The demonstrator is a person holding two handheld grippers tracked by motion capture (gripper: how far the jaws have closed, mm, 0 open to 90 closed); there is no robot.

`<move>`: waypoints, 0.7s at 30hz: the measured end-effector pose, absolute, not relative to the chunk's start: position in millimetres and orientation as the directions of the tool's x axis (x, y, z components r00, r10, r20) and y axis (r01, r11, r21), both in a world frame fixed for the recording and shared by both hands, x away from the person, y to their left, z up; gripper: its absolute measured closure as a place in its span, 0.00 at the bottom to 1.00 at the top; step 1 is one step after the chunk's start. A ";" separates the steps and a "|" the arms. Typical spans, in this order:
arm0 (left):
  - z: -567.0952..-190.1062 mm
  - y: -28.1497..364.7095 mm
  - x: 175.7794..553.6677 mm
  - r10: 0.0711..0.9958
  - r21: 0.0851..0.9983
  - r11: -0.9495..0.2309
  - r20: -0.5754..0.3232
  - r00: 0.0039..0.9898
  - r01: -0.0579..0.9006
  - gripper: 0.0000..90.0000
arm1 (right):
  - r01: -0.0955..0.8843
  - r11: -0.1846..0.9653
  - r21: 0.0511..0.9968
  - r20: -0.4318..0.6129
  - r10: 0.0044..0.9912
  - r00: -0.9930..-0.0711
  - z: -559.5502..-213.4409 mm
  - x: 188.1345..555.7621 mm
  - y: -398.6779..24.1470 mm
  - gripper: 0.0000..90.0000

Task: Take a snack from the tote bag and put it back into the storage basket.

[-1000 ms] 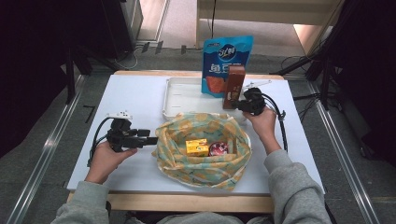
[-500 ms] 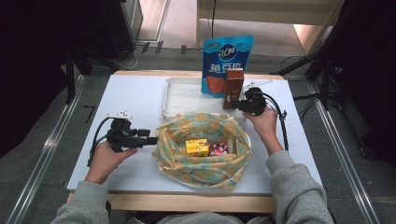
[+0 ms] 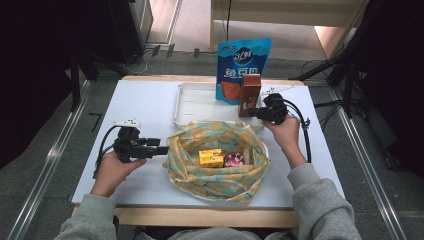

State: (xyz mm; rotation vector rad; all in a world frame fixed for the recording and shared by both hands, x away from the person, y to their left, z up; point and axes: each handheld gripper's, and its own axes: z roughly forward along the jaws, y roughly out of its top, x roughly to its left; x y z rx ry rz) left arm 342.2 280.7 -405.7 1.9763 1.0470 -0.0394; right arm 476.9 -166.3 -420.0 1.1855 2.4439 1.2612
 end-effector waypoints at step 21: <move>-405.5 278.7 342.1 0.654 0.677 -0.273 -0.391 0.648 0.684 0.42 | 0.550 0.341 0.763 0.215 0.668 -0.712 -364.0 426.6 -180.6 0.84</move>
